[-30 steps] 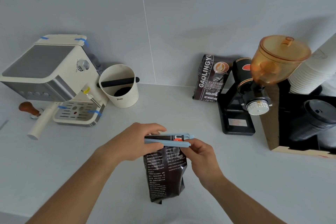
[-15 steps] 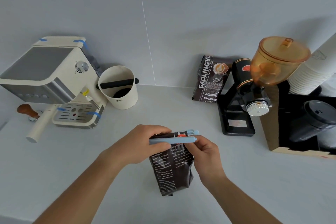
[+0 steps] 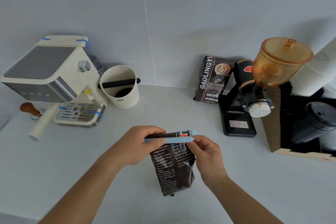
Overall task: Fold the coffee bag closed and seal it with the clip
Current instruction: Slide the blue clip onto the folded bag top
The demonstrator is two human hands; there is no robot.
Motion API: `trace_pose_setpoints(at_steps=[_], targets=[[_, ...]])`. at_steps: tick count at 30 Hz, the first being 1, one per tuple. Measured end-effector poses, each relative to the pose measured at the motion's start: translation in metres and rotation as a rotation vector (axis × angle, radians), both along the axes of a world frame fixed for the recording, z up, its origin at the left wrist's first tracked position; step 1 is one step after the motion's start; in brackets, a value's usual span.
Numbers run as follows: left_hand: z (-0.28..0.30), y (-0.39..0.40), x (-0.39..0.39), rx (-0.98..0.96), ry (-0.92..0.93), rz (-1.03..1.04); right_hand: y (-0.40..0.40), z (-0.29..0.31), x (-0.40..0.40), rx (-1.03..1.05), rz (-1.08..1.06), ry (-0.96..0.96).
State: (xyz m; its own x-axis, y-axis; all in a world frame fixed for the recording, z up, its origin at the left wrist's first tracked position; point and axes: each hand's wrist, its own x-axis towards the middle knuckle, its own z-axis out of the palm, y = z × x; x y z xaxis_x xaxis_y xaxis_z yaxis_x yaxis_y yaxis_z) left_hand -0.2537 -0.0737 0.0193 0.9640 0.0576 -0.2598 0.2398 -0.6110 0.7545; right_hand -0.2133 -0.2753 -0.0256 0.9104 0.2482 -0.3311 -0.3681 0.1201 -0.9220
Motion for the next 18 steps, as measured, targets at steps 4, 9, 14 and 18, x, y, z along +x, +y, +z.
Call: trace_pose_setpoints(at_steps=[4,9,14,18], targets=[[-0.005,0.000,-0.003,-0.037,0.007,0.027,0.001,0.000,-0.001,0.018,-0.005,0.004],[-0.009,0.003,-0.007,-0.035,0.022,0.053,-0.001,0.000,0.000,0.014,-0.001,-0.005],[-0.011,-0.005,-0.004,-0.046,-0.005,0.045,0.001,0.002,-0.002,0.045,0.008,-0.026],[-0.013,-0.011,-0.001,-0.067,-0.026,0.048,0.000,0.002,-0.003,0.058,-0.001,-0.025]])
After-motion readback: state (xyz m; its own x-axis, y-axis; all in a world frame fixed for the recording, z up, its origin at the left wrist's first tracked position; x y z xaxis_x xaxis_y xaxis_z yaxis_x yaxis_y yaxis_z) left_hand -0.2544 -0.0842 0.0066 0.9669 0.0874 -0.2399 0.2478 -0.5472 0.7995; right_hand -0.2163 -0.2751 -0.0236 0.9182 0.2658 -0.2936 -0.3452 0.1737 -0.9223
